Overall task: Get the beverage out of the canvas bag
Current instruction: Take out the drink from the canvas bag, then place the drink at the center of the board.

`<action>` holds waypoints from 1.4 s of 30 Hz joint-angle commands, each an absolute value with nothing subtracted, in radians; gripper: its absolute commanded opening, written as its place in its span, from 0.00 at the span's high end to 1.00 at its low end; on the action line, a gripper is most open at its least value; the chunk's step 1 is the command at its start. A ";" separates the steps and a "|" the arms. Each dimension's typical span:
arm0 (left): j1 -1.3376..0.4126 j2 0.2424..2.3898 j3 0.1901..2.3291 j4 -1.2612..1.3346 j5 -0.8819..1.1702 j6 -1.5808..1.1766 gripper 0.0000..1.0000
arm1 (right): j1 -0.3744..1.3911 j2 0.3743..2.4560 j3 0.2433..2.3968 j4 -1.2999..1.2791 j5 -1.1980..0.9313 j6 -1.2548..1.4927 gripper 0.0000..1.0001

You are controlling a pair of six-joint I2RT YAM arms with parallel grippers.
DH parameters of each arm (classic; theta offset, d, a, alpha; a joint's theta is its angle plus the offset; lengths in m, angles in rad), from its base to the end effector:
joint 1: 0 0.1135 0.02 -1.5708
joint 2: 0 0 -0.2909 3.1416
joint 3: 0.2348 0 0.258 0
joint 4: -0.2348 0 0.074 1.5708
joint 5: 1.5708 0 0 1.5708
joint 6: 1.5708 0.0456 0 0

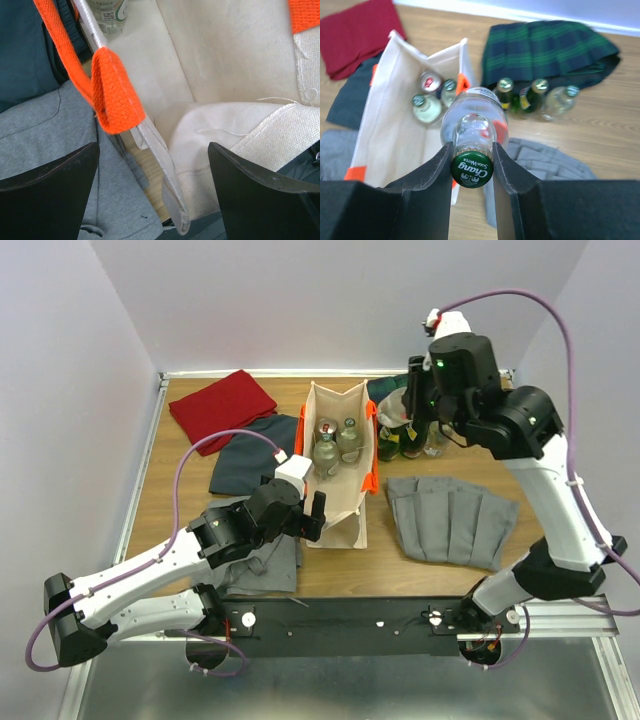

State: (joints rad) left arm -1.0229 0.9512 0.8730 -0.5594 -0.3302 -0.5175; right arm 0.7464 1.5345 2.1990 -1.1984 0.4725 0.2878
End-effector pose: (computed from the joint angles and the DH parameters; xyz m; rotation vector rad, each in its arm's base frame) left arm 0.1168 -0.1631 0.3208 0.3725 2.1836 -0.5102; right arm 0.2113 0.1672 0.5479 -0.1894 2.0355 0.1474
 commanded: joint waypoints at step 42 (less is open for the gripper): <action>-1.026 0.977 0.891 -0.612 -0.324 -0.491 0.01 | 0.583 1.307 1.421 -0.641 0.453 0.362 0.99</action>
State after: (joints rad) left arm -1.0229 0.9661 0.8783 -0.5602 -0.3290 -0.5125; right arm 0.6250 1.3689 1.4624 -0.8722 0.5083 0.3588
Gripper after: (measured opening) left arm 0.990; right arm 0.399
